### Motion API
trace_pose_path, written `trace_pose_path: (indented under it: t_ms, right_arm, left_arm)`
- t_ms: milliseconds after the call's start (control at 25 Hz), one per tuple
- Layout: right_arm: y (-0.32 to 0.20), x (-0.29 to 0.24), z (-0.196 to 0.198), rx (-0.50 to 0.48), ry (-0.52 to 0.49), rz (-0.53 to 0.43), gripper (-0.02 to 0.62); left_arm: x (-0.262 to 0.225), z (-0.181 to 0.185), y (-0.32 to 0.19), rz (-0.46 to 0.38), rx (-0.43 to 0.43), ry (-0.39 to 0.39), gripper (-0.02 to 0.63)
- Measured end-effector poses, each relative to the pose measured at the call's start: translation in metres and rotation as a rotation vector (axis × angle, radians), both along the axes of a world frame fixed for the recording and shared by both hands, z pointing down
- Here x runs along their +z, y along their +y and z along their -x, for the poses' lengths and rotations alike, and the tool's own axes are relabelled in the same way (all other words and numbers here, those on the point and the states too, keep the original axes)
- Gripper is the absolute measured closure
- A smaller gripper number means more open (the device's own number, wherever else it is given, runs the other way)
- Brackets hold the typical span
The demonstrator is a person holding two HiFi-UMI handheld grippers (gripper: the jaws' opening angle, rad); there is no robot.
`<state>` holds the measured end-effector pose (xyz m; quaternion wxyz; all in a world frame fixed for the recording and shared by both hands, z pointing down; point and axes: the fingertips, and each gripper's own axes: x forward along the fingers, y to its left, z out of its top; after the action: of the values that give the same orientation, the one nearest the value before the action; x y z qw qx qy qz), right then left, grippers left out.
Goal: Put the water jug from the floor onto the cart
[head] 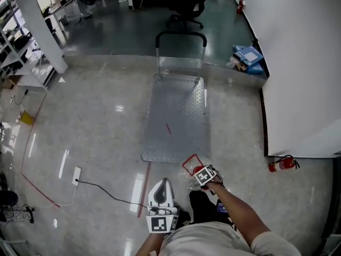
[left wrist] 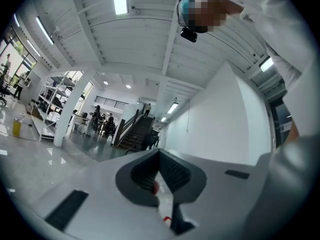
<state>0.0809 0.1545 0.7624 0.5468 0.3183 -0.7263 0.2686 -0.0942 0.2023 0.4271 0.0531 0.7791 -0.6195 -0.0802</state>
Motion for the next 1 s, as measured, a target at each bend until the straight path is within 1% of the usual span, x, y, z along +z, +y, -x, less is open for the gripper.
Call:
trace_pose_path:
  t_ms: [240,320,480,600,880,1000]
  right_arm:
    - [-0.056,-0.007,0.006,-0.023,-0.02,-0.006,0.295]
    - [-0.075,-0.01,0.013,-0.046,-0.024,-0.007,0.295]
    - [-0.12,-0.009,0.019,-0.087,-0.018,0.0,0.295]
    - [-0.156,-0.008,0.025,-0.105,-0.021,0.0,0.295]
    - [-0.219,-0.005,0.032,-0.151,-0.028,-0.023,0.295]
    - [-0.243,-0.002,0.035,-0.137,-0.028,-0.038,0.295]
  left_arm:
    - [-0.002,-0.015,-0.067,-0.021,0.002,-0.024,0.607]
    - [-0.003,-0.014,-0.094,-0.02,-0.009,-0.031,0.607]
    - [-0.011,-0.013,-0.149,-0.013,-0.034,-0.016,0.607]
    - [-0.017,-0.015,-0.187,-0.015,-0.039,-0.026,0.607]
    - [-0.021,-0.027,-0.246,-0.018,-0.054,-0.047,0.607]
    - [-0.02,-0.026,-0.265,-0.014,-0.045,-0.048,0.607]
